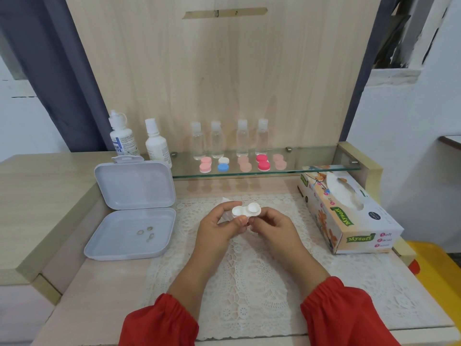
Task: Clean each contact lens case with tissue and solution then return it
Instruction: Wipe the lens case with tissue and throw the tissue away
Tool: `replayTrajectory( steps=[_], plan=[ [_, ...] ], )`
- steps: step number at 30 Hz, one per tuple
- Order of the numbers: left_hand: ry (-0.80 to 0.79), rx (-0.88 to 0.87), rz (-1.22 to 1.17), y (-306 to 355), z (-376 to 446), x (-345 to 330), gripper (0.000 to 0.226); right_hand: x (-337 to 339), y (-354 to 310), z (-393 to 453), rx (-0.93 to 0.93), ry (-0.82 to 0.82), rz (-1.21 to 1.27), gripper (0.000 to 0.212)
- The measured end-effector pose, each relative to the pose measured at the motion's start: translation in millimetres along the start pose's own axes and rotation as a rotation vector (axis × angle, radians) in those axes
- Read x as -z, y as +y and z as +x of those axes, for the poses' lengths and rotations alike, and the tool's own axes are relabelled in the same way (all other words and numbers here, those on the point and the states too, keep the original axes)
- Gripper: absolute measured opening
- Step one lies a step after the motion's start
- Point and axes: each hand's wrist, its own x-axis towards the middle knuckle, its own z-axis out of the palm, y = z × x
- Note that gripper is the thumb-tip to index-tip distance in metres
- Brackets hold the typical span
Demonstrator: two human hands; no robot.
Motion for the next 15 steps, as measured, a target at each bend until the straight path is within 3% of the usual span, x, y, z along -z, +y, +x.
replayTrajectory(
  steps=[10,15],
  plan=[
    [0.047,0.012,0.076,-4.0,3.2,2.4,0.029,2.7,-8.1,5.8,-0.188,0.191,0.343,0.010],
    [0.048,-0.025,0.166,-9.2,5.0,4.0,0.031,5.2,-12.9,2.6,-0.283,0.000,0.479,0.027]
  ],
)
